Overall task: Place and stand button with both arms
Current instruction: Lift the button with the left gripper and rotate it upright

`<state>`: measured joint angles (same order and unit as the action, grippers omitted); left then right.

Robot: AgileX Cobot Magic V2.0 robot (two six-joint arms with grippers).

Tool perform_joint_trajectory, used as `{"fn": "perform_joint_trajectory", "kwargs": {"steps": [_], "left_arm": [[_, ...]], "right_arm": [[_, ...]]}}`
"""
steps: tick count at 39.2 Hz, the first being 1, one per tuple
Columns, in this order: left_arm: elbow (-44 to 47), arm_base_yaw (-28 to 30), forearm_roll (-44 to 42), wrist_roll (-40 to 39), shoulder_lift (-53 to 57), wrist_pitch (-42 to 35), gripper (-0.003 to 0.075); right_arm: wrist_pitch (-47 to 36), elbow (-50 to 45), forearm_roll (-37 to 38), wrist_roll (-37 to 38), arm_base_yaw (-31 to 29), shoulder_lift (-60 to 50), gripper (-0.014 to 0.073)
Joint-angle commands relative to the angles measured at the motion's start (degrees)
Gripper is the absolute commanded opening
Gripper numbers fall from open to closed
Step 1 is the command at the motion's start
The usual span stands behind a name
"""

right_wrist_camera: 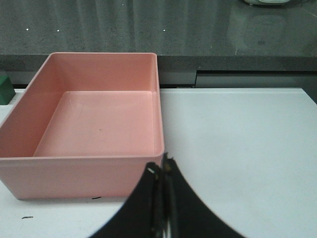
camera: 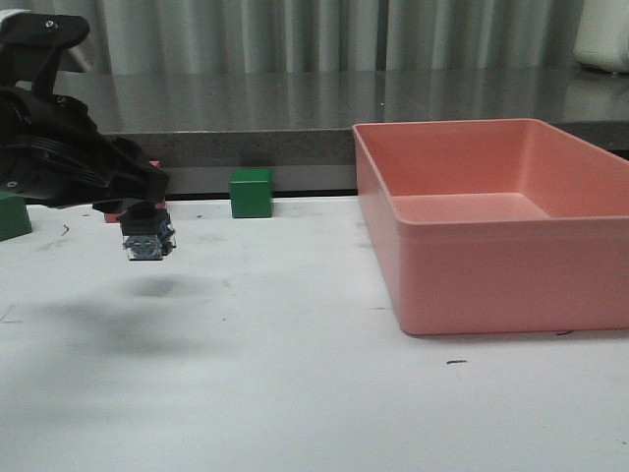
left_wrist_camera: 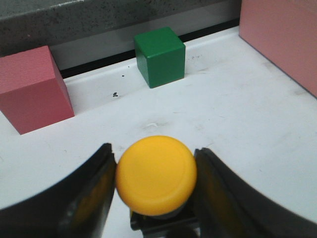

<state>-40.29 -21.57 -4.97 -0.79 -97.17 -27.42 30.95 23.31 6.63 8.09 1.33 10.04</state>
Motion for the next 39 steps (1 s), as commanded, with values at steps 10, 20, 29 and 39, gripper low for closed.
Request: {"fn": "perform_joint_trajectory", "kwargs": {"steps": [10,20,29,39], "left_arm": [[2.95,0.15,0.1,0.13,-0.76,-15.79,0.028],[3.57,0.15,0.23,2.84,-2.12,-16.6,0.028],[3.57,0.15,0.23,2.84,-3.1,-16.6,0.028],[3.57,0.15,0.23,2.84,-4.8,-16.6,0.028]], "right_arm": [[-4.52,1.41,0.74,-0.53,-0.42,0.51,-0.0071],[-4.52,1.41,0.74,-0.53,-0.42,0.51,-0.0071],[-4.52,1.41,0.74,-0.53,-0.42,0.51,-0.0071],[-4.52,1.41,0.74,-0.53,-0.42,0.51,-0.0071]]}}
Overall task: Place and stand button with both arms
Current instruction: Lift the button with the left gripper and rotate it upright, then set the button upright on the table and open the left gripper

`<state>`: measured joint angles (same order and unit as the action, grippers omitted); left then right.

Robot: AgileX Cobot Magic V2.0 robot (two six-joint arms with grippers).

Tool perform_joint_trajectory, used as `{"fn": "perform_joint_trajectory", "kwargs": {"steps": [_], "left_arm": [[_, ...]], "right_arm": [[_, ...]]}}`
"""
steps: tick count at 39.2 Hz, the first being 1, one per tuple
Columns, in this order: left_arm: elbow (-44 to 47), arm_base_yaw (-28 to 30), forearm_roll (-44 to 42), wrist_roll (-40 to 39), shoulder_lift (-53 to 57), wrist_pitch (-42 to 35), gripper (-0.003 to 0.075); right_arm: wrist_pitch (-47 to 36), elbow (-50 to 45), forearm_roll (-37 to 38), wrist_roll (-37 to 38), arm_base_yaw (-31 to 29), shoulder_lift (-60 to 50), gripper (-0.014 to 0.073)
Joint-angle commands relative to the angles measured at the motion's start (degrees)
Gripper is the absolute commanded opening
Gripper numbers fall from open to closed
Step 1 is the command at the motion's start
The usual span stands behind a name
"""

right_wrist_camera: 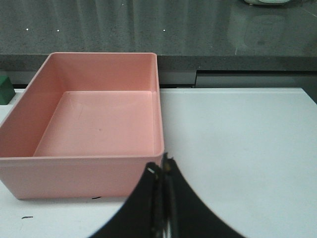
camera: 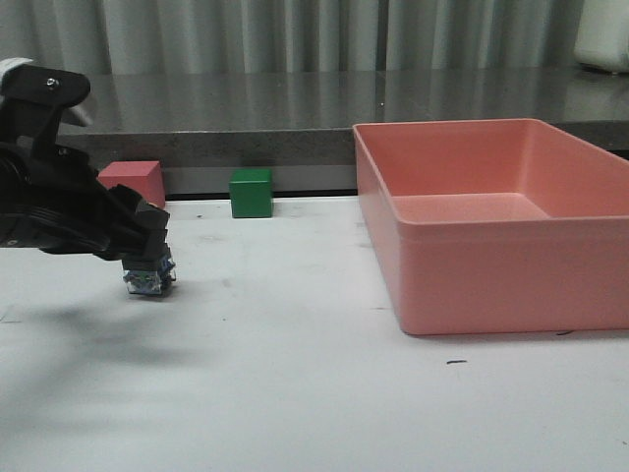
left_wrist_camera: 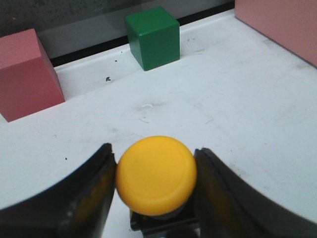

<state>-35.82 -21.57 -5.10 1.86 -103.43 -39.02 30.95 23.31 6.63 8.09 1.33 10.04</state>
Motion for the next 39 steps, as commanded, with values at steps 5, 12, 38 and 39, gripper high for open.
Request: {"fn": "perform_joint_trajectory", "kwargs": {"steps": [5,12,38,39], "left_arm": [[-0.9,0.15,0.37,0.19,1.37,-5.14,0.028],[-0.9,0.15,0.37,0.19,1.37,-5.3,0.0285],[-0.9,0.01,-2.18,0.31,6.51,-3.64,0.0505],[-1.02,-0.08,-2.18,0.31,7.67,-2.09,0.0505]], "right_arm": [[-4.52,1.41,0.74,-0.53,-0.42,0.51,-0.0071],[-4.52,1.41,0.74,-0.53,-0.42,0.51,-0.0071],[-4.52,1.41,0.74,-0.53,-0.42,0.51,-0.0071],[-4.52,1.41,0.74,-0.53,-0.42,0.51,-0.0071]]}}
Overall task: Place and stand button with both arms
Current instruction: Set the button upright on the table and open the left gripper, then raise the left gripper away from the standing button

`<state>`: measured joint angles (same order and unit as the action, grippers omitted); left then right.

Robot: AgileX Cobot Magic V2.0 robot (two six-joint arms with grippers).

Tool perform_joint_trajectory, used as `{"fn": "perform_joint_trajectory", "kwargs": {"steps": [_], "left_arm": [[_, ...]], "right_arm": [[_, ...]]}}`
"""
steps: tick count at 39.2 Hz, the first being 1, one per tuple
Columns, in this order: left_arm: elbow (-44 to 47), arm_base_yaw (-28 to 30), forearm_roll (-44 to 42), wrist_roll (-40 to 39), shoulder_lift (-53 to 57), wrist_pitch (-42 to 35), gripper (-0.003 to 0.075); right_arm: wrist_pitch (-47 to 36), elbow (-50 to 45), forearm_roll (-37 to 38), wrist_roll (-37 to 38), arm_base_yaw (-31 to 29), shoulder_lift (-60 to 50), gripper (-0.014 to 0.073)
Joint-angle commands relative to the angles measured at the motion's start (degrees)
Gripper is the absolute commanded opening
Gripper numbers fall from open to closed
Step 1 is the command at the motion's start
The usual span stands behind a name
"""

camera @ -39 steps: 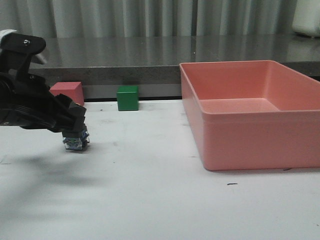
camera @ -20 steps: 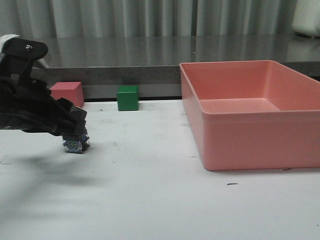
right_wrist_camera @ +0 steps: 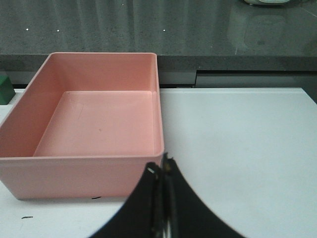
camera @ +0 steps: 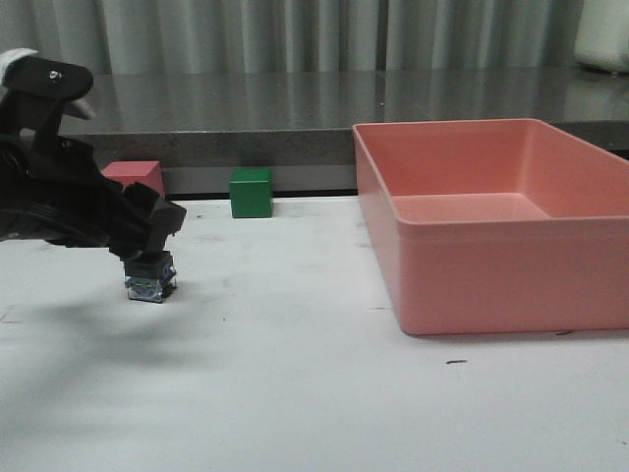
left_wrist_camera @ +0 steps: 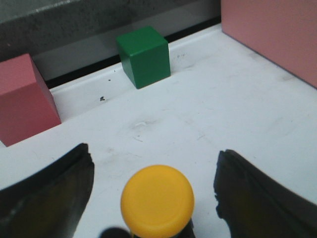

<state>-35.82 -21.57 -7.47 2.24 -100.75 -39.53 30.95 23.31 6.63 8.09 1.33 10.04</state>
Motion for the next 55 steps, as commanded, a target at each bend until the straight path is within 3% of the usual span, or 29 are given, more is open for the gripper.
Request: {"fn": "perform_joint_trajectory", "kwargs": {"steps": [1,14,18,28,35,45,55], "left_arm": [[-1.16,-0.22,0.3,-0.22,6.27,0.61,0.0505],[-4.16,-2.98,9.36,-0.57,25.38,27.98,0.0465],[-4.16,-3.4,10.93,-0.57,32.41,34.25,0.0385],[-4.16,-3.4,13.36,-0.57,52.01,52.98,0.0098],[-4.16,-3.4,13.36,-0.57,62.2,59.74,-0.0021],[-4.16,-3.4,13.36,-0.57,71.24,66.11,-0.002],[-4.16,-3.4,13.36,-0.57,72.28,67.56,-0.002]], "right_arm": [[-4.52,1.41,0.74,-0.53,-0.42,0.51,-0.0071],[-4.52,1.41,0.74,-0.53,-0.42,0.51,-0.0071],[-4.52,1.41,0.74,-0.53,-0.42,0.51,-0.0071],[-4.52,1.41,0.74,-0.53,-0.42,0.51,-0.0071],[-4.52,1.41,0.74,-0.53,-0.42,0.51,-0.0071],[-4.52,1.41,0.74,-0.53,-0.42,0.51,-0.0071],[-4.47,1.41,0.74,-0.53,-0.42,0.51,-0.0071]]}}
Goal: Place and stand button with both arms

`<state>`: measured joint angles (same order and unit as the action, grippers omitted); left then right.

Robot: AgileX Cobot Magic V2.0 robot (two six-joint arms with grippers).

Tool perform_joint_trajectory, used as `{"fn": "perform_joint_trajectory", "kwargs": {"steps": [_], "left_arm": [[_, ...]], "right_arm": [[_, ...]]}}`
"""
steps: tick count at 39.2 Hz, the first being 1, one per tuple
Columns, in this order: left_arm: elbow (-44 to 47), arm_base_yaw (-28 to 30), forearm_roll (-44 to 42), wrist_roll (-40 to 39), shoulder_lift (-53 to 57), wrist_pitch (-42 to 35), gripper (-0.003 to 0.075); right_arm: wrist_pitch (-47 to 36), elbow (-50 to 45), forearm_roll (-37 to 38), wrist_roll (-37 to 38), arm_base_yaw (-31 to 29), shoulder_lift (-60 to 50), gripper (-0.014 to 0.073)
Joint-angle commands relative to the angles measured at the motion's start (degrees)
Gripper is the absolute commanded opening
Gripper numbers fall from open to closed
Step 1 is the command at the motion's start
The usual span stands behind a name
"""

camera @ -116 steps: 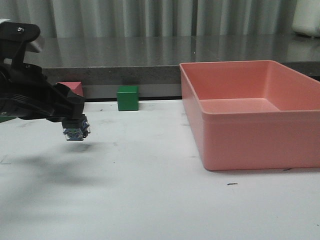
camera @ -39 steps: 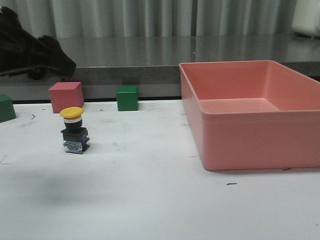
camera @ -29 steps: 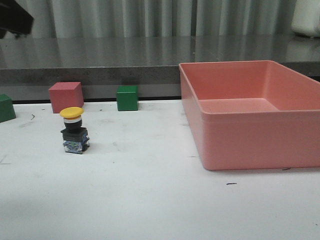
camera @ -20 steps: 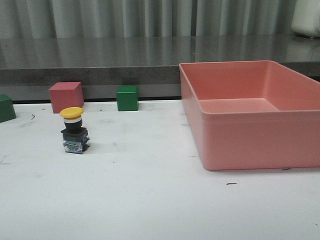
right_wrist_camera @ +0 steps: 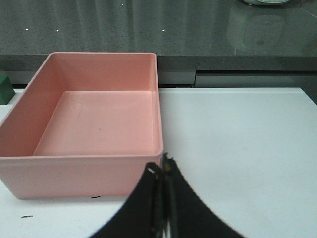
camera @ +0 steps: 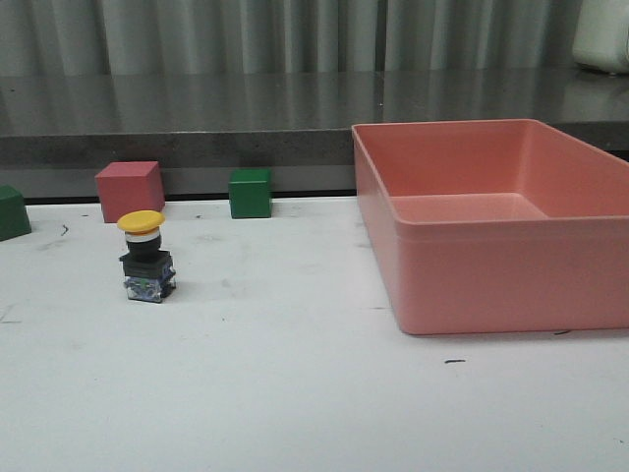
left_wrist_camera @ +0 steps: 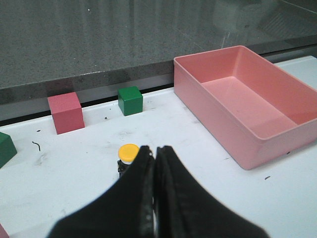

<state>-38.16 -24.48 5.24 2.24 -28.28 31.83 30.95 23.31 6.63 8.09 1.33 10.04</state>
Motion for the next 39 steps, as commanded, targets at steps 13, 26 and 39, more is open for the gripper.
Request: {"fn": "perform_joint_trajectory", "kwargs": {"steps": [13,26,39], "left_arm": [[-1.83,-0.49,0.65,-0.57,-0.19,-3.8,-0.002],[-1.83,-0.49,0.65,-0.57,-0.19,-3.92,-0.002],[9.13,2.51,-4.52,-7.1,7.32,-16.35,-0.002]], "right_arm": [[-4.47,1.41,0.74,-0.53,-0.42,0.51,-0.0071],[-4.47,1.41,0.74,-0.53,-0.42,0.51,-0.0071],[-4.47,1.41,0.74,-0.53,-0.42,0.51,-0.0071]]}}
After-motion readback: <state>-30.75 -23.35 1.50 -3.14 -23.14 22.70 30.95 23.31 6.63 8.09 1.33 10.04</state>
